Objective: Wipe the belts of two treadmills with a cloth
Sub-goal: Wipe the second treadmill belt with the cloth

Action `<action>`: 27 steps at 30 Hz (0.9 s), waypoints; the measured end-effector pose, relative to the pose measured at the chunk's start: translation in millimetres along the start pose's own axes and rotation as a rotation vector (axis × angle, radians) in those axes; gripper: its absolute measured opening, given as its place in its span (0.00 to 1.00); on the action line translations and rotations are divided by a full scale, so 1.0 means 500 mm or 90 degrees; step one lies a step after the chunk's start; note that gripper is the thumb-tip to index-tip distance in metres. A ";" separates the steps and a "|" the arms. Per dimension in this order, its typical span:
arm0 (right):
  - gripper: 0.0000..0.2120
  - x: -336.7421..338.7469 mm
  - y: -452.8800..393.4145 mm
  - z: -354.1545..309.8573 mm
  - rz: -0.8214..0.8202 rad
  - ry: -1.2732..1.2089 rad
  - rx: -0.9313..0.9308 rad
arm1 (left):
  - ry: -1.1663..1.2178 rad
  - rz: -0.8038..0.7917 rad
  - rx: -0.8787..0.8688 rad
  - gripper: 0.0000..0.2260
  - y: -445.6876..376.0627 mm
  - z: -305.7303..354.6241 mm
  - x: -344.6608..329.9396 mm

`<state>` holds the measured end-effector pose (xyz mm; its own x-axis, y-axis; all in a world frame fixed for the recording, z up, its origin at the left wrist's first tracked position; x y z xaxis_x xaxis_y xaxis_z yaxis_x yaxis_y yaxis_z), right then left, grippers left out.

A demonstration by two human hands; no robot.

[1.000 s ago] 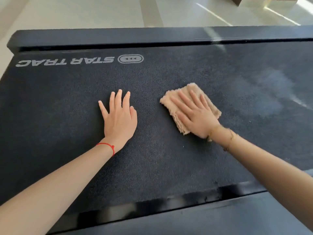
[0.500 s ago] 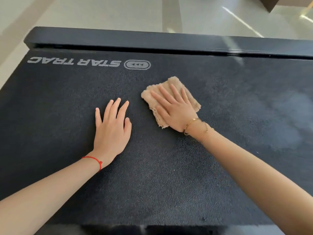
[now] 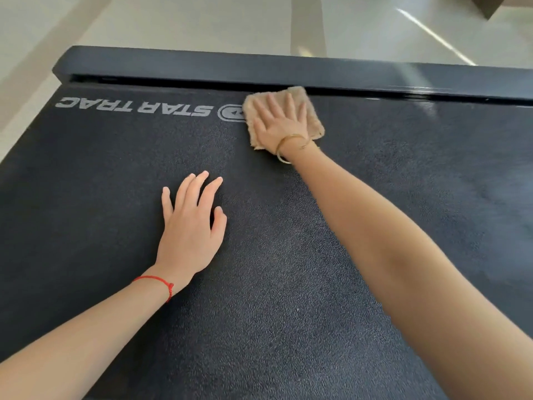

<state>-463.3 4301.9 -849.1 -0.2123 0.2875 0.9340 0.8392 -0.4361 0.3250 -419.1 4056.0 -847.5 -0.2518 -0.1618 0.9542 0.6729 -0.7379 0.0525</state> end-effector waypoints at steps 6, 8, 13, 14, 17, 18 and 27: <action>0.26 -0.031 0.080 0.025 0.020 0.027 0.101 | 0.002 -0.008 -0.013 0.23 0.001 -0.001 0.003; 0.26 -0.025 0.100 0.131 0.028 0.011 0.016 | 0.003 -0.007 -0.013 0.23 0.002 0.000 0.004; 0.26 -0.037 0.186 0.225 0.008 -0.019 -0.073 | 0.018 0.001 -0.011 0.22 0.003 0.004 0.007; 0.26 -0.049 0.212 0.205 0.010 -0.010 -0.052 | 0.019 0.005 -0.011 0.22 0.003 0.005 0.008; 0.26 -0.097 0.319 0.117 0.017 0.024 0.044 | 0.017 0.012 -0.012 0.22 0.006 0.008 0.009; 0.26 -0.115 0.360 0.085 0.018 0.034 0.078 | 0.016 0.015 -0.012 0.22 0.007 0.008 0.009; 0.26 -0.197 0.562 0.003 0.004 0.083 0.233 | 0.005 0.037 -0.025 0.21 0.013 0.009 0.011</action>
<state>-205.8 4152.4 -850.2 -0.2486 0.1643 0.9546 0.9589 -0.0974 0.2665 -413.0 4053.5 -840.5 -0.2185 -0.2107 0.9528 0.6590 -0.7520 -0.0152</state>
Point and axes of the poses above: each hand's wrist, its own y-axis away from the middle knuckle, its own x-axis out of the back of the hand, z = x × y, the point moved 8 cm from there along -y, towards the middle knuckle, and after that the axes turned 11 degrees about -z, right-handed, at the moved point
